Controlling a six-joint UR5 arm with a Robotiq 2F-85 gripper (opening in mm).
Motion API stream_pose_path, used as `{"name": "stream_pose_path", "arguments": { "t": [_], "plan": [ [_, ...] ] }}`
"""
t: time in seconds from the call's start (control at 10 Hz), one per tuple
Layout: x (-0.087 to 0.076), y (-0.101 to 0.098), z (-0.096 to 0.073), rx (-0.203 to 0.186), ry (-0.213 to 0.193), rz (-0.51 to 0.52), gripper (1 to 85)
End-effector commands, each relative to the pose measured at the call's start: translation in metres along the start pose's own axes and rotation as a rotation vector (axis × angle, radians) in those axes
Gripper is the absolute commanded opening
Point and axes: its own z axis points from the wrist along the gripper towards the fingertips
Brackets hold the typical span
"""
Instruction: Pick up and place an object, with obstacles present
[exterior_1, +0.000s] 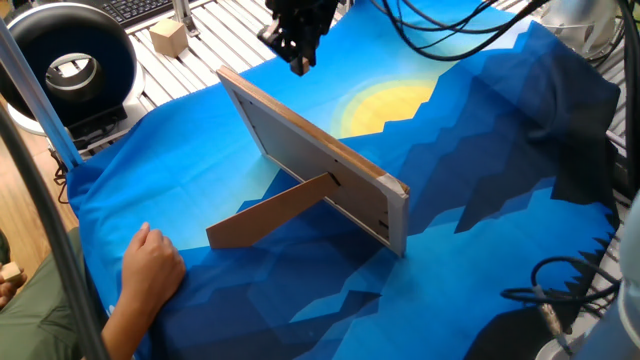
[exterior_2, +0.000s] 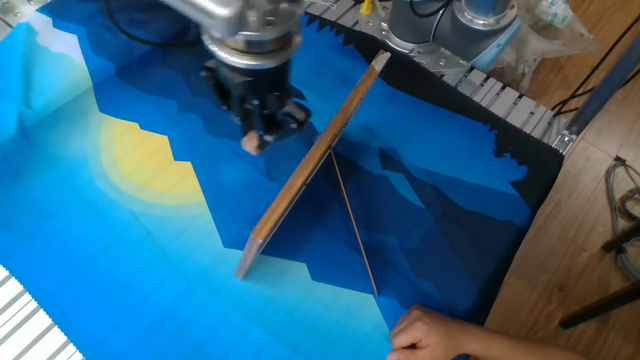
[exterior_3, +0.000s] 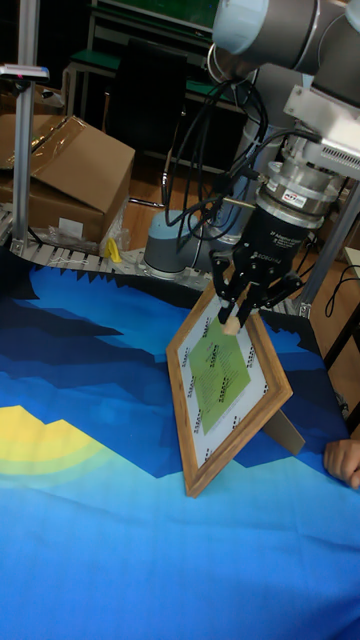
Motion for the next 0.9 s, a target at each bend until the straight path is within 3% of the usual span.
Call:
{"name": "stream_pose_path", "arguments": {
  "t": [0.0,0.2,0.4,0.5,0.6,0.7,0.8],
  "plan": [
    [-0.003,0.000,-0.001,0.015,0.006,-0.055,1.3],
    [-0.006,0.009,-0.001,-0.018,-0.006,-0.131,1.3],
    [-0.023,0.027,-0.003,-0.081,-0.076,-0.178,1.3],
    [-0.024,0.039,-0.004,-0.125,-0.089,-0.193,1.3],
    [-0.009,0.035,-0.014,-0.113,-0.043,-0.180,1.3],
    [0.012,0.041,-0.047,-0.106,-0.001,-0.146,1.3],
    [0.022,0.053,-0.072,-0.098,0.019,-0.110,1.3]
  ]
}}
